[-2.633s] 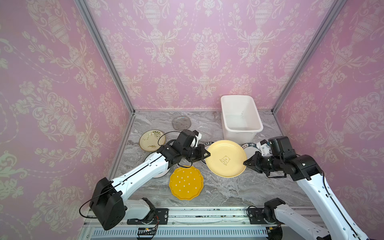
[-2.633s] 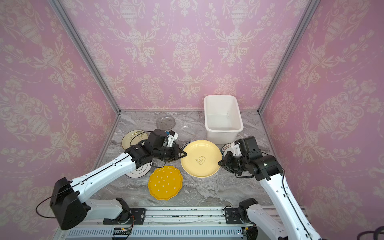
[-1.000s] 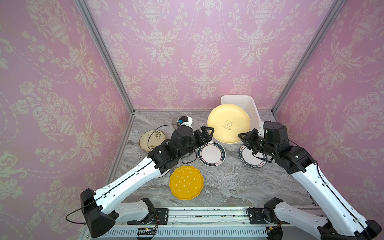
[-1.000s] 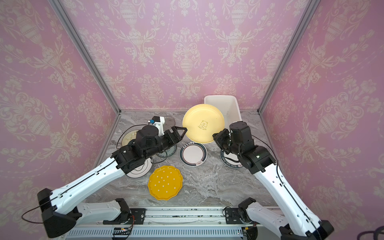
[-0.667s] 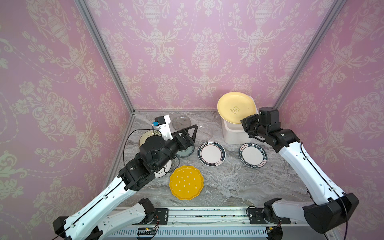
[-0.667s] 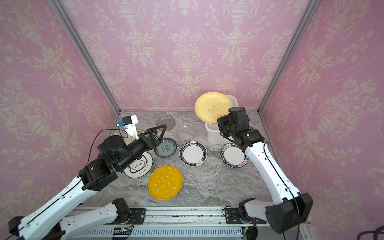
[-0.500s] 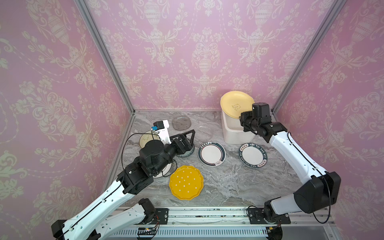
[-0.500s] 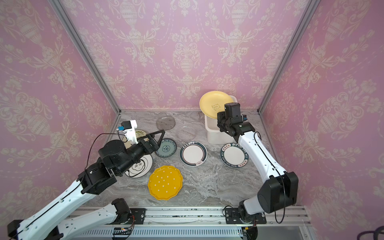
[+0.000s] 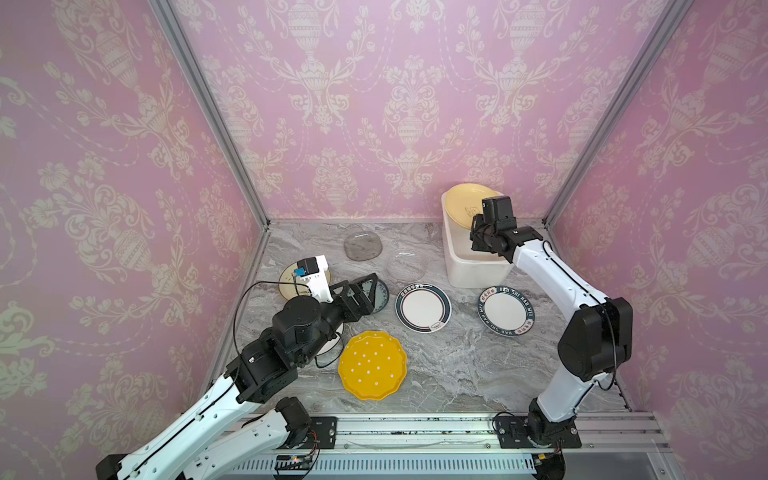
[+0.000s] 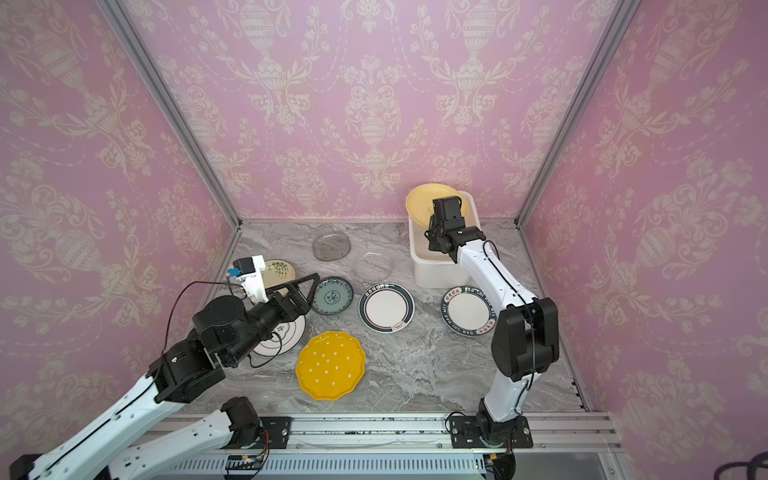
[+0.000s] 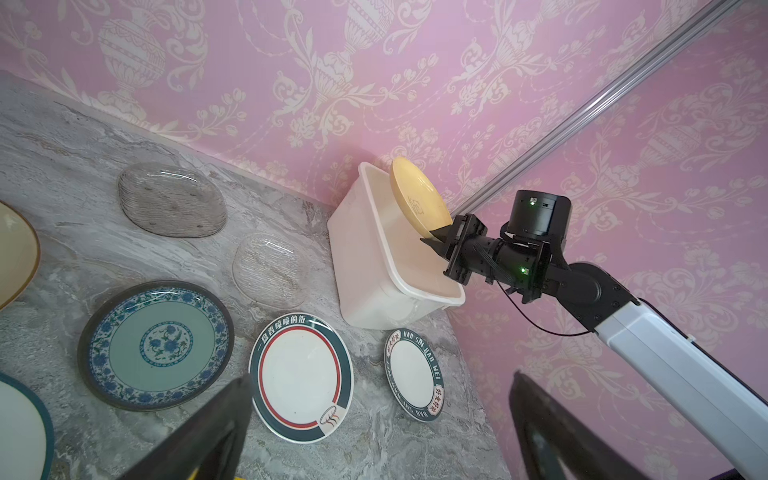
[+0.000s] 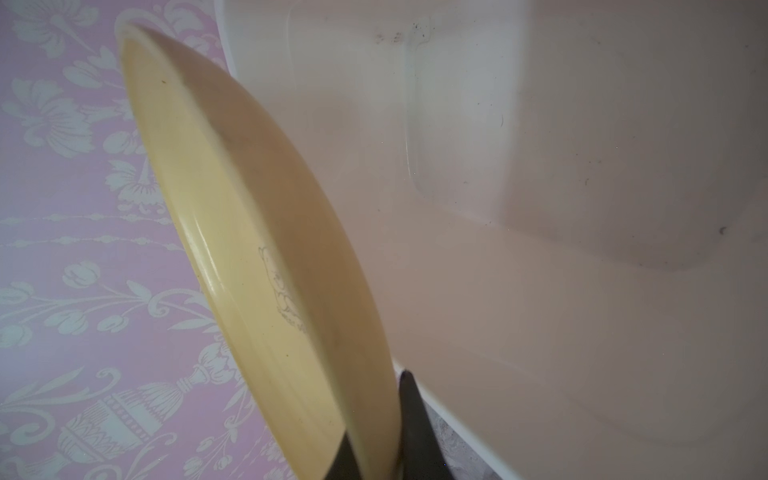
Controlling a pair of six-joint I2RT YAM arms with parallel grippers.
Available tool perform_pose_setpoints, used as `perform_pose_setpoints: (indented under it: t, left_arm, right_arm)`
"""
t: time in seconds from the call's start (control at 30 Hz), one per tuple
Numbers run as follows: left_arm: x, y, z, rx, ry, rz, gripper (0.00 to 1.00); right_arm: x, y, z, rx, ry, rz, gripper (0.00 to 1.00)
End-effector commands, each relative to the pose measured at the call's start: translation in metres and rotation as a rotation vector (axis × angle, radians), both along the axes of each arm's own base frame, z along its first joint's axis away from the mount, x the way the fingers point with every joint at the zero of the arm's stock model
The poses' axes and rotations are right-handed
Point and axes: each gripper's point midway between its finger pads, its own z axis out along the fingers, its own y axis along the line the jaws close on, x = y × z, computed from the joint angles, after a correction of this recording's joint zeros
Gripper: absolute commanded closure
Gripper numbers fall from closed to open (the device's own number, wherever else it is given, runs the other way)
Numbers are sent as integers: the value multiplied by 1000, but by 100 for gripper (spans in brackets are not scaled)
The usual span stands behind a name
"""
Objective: Place the plates into the plastic bin on the countertop
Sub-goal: 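Carry the bear plate into the white bin with the right gripper while the left withdraws, then lower the bear plate flat into the bin and open the right gripper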
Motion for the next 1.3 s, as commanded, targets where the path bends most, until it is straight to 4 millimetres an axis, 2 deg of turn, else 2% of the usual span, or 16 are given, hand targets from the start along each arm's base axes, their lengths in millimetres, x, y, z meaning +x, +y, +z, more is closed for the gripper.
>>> perform_pose_setpoints:
  t: [0.0,0.4,0.67,1.27]
  left_arm:
    - [1,9,-11,63,3,33,2]
    - [4,10,-24,101,32,48,1]
    - [6,15,-31,134,43,65,1]
    - [14,22,-48,170,81,96,1]
  right_arm:
    - [5,-13,-5,10,19,-70,100]
    - [38,-17,-41,55,56,-130,100]
    - [53,-18,-60,24,116,-152,100]
    - [55,-23,-107,-71,282,-138,100]
